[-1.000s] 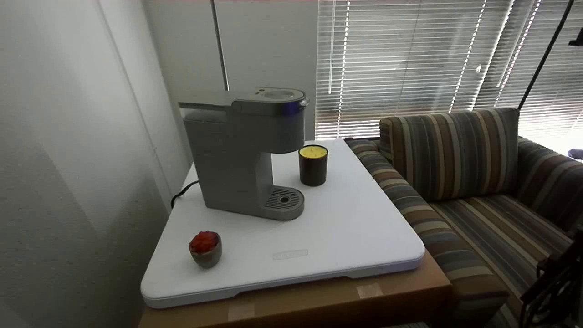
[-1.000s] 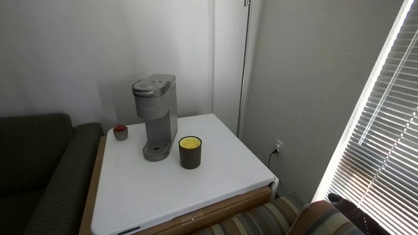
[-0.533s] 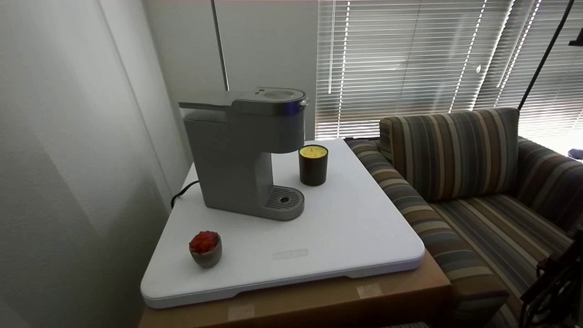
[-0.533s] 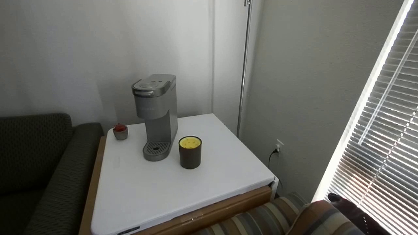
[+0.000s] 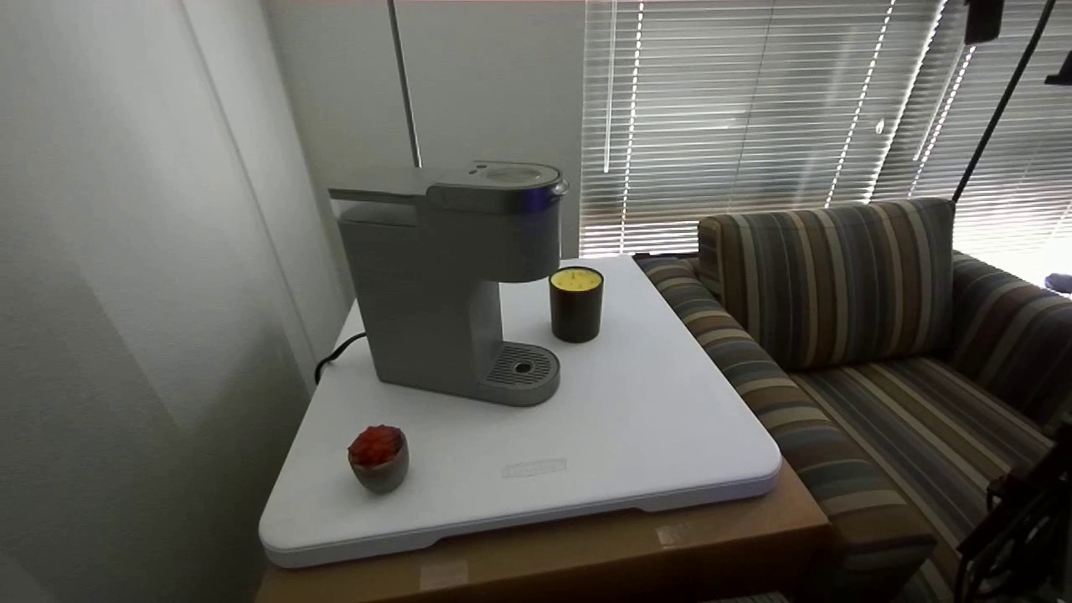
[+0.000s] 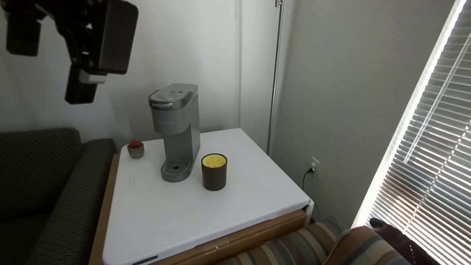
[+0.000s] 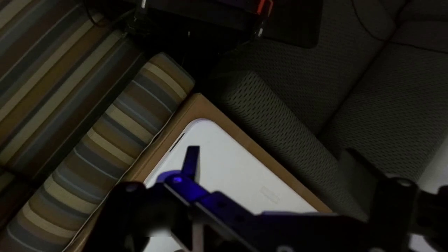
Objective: Open the lid of the coffee machine
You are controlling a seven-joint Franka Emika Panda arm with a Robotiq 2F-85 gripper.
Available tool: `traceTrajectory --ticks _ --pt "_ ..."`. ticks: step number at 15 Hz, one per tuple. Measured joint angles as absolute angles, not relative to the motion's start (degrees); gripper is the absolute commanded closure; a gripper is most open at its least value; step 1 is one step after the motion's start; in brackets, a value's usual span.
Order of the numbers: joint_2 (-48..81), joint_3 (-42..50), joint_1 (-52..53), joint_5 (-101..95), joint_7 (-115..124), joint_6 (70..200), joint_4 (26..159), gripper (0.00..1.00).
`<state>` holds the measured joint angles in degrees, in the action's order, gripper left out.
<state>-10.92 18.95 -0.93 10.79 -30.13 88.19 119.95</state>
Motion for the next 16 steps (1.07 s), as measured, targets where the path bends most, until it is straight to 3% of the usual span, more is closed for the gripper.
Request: traceTrajectory --ticks 6,12,16 --pt "-9.6 14.6 -1.5 10.7 -27.9 89.0 119.4 0.0" --pt "1.2 5.1 1.1 13.0 -18.4 100.9 115.9 0.0" --pt "2.2 4.6 1.2 12.9 -16.6 101.8 115.3 0.0"
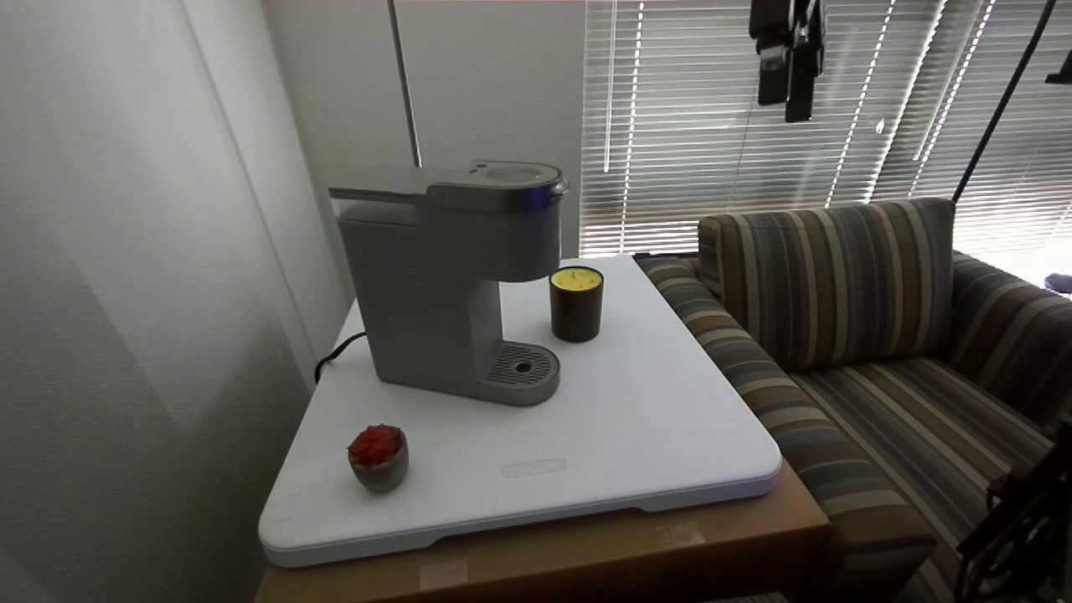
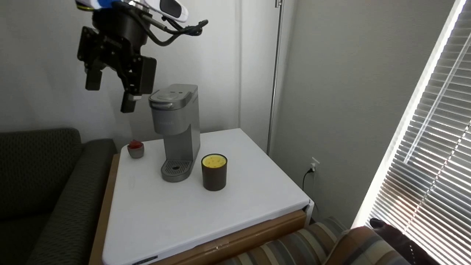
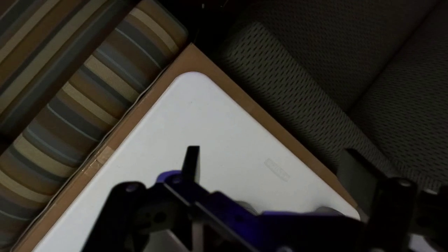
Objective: Open the lid of the coffee machine
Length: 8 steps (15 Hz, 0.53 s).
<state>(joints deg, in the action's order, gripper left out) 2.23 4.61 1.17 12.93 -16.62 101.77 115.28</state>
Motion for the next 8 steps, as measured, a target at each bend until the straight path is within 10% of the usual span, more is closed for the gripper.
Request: traceTrajectory --ticks 8 --pt "2.6 0.7 2.1 13.9 11.6 113.6 117.4 0.0"
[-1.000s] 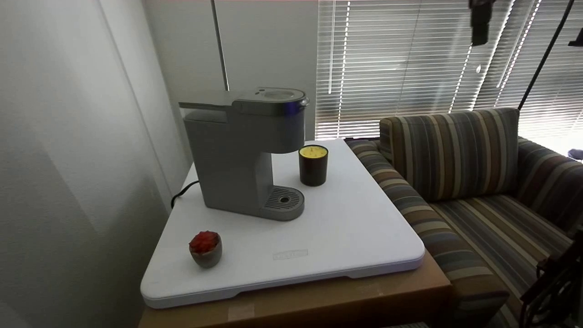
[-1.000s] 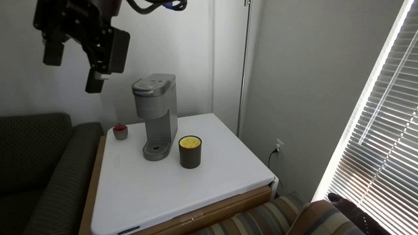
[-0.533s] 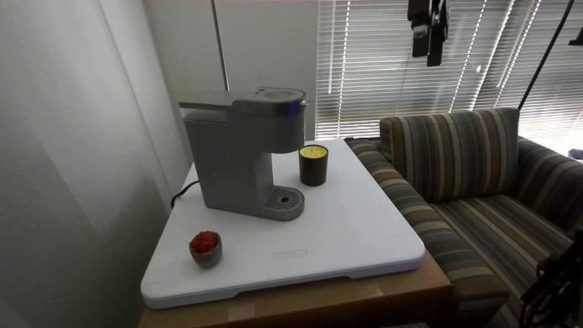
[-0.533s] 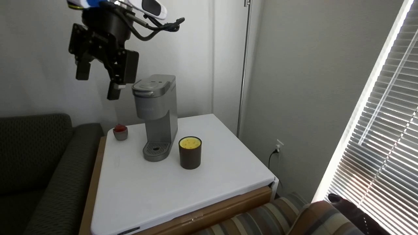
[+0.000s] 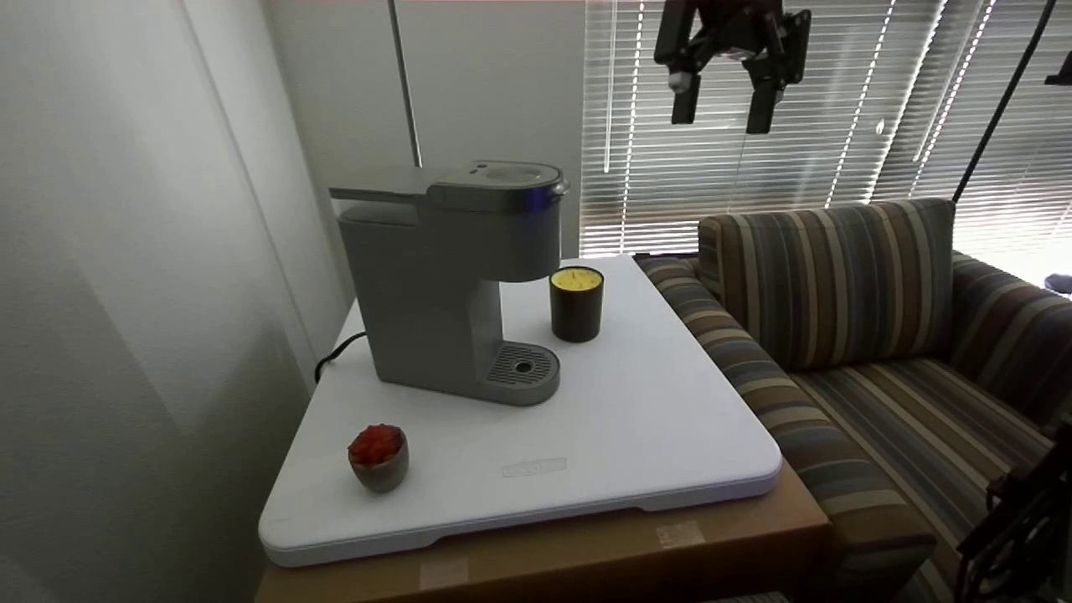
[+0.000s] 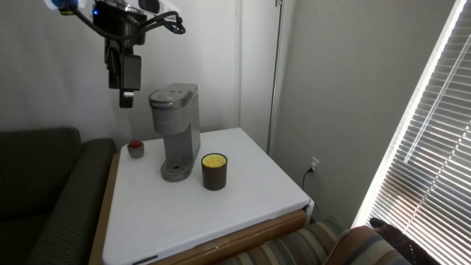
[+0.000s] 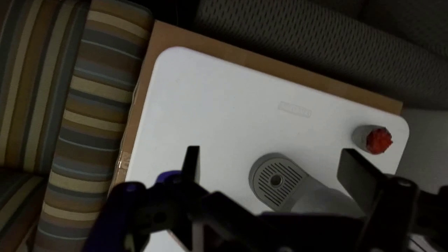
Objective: Open the lid of the coffee machine
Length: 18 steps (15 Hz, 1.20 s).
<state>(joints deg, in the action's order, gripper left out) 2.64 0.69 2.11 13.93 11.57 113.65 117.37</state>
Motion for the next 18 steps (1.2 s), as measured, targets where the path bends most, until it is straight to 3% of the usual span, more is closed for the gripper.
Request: traceTrajectory --ticks 8,15,16,18 --pt "2.7 -0.3 2.7 13.6 17.2 118.6 118.9 0.0" --pt "8.1 -0.1 2.8 13.4 31.6 131.9 122.0 0.0" --pt "9.1 0.0 2.7 14.0 31.7 133.1 122.2 0.02" --pt "10.8 0.0 2.6 15.8 31.5 135.2 122.2 0.22"
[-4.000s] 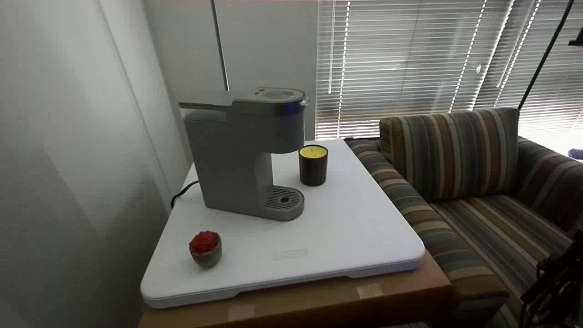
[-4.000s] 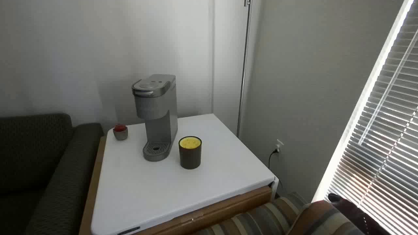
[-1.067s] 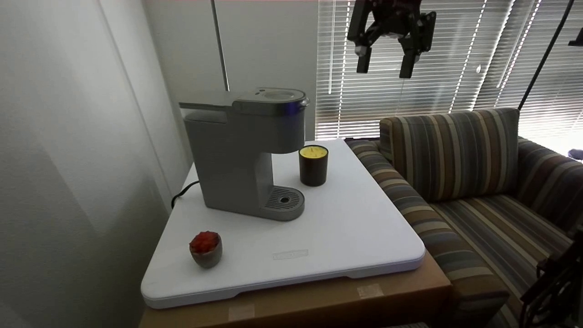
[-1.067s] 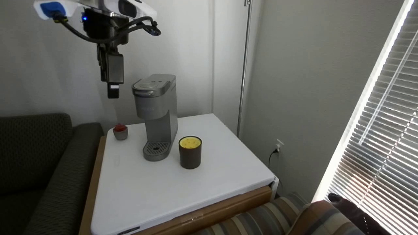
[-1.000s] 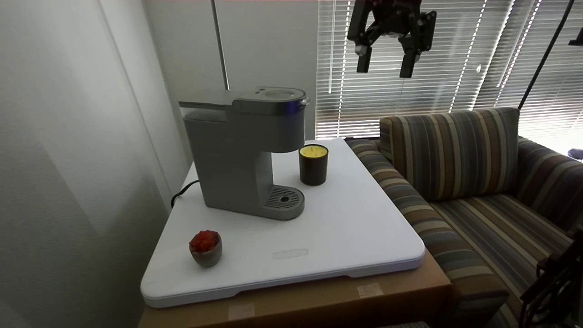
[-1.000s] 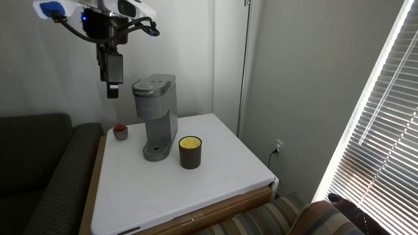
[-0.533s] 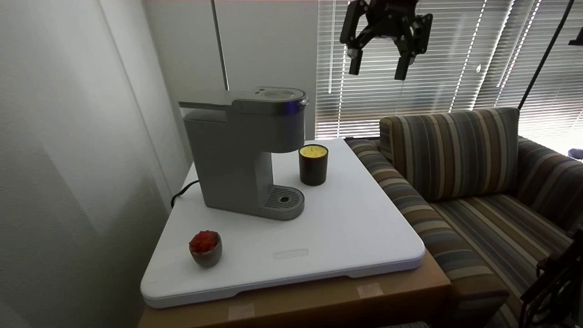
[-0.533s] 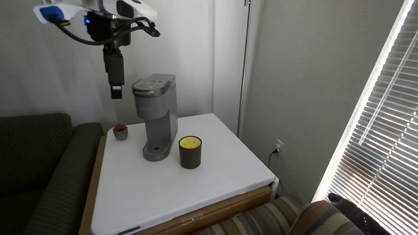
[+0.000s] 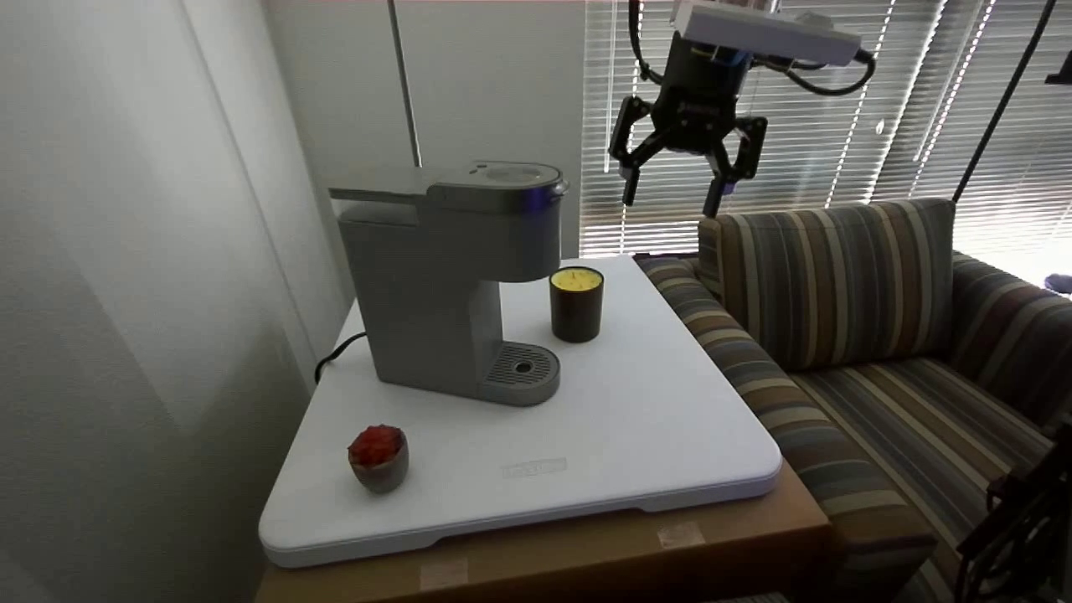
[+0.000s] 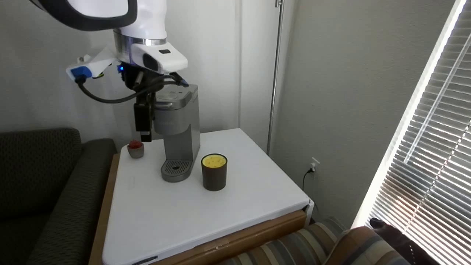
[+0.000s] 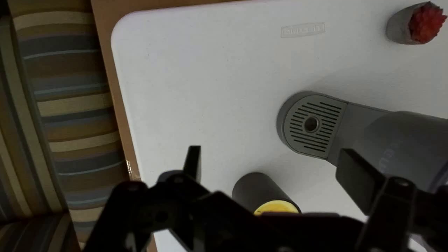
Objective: Open the lid of the coffee machine
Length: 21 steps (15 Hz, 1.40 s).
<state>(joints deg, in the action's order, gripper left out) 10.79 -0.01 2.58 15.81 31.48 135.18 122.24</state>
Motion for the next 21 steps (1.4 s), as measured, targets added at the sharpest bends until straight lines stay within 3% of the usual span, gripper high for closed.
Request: traceTrajectory --ticks 2,10,12,21 --pt "11.9 0.0 2.6 18.3 30.6 136.7 122.2 0.4" --pt "13.4 -0.3 2.4 27.2 23.4 138.0 121.6 0.96" --pt "14.0 -0.3 2.3 29.0 21.4 138.3 121.3 1.0" --pt "18.3 -0.9 2.2 31.4 17.6 142.1 118.1 1.0"
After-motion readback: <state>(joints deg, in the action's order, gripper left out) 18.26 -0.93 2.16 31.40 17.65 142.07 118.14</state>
